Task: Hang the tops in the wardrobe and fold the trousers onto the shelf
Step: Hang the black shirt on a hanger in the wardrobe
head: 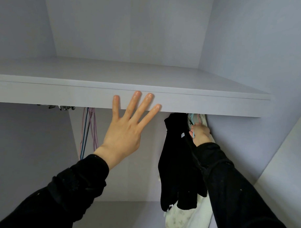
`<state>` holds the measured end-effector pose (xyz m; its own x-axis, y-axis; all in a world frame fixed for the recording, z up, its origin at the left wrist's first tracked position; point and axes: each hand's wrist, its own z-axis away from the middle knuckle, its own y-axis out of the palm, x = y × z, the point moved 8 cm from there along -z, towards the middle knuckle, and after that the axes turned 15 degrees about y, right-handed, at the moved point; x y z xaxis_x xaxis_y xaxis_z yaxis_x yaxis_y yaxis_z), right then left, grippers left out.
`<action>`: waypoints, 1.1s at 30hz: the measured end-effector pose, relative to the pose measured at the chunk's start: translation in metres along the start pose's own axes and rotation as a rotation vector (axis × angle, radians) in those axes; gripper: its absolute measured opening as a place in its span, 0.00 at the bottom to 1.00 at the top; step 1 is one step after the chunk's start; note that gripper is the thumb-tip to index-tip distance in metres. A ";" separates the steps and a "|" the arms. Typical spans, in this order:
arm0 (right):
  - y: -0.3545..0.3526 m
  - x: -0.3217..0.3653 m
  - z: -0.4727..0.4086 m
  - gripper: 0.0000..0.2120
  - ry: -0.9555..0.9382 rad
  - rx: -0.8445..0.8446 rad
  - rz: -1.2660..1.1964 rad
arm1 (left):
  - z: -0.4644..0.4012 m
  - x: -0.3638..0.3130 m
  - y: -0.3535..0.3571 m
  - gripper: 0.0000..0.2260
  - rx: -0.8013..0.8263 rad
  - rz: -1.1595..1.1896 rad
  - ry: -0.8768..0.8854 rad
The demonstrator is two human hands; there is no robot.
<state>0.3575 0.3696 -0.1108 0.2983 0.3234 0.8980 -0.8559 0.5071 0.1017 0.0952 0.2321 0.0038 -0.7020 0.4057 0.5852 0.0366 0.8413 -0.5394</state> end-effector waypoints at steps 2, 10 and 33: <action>-0.003 0.001 0.005 0.14 -0.035 -0.079 0.084 | 0.000 0.001 0.001 0.50 0.032 0.010 -0.008; -0.041 -0.025 0.079 0.16 -0.140 0.013 0.250 | 0.019 -0.032 -0.004 0.41 0.096 0.277 -0.168; -0.368 -0.370 0.501 0.08 0.241 -0.557 0.107 | 0.171 -0.437 -0.178 0.17 0.418 1.602 0.564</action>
<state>0.3508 -0.3367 -0.2660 0.3662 0.5341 0.7620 -0.5564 0.7821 -0.2807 0.2739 -0.1562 -0.2596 0.1556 0.8114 -0.5633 0.1522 -0.5832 -0.7980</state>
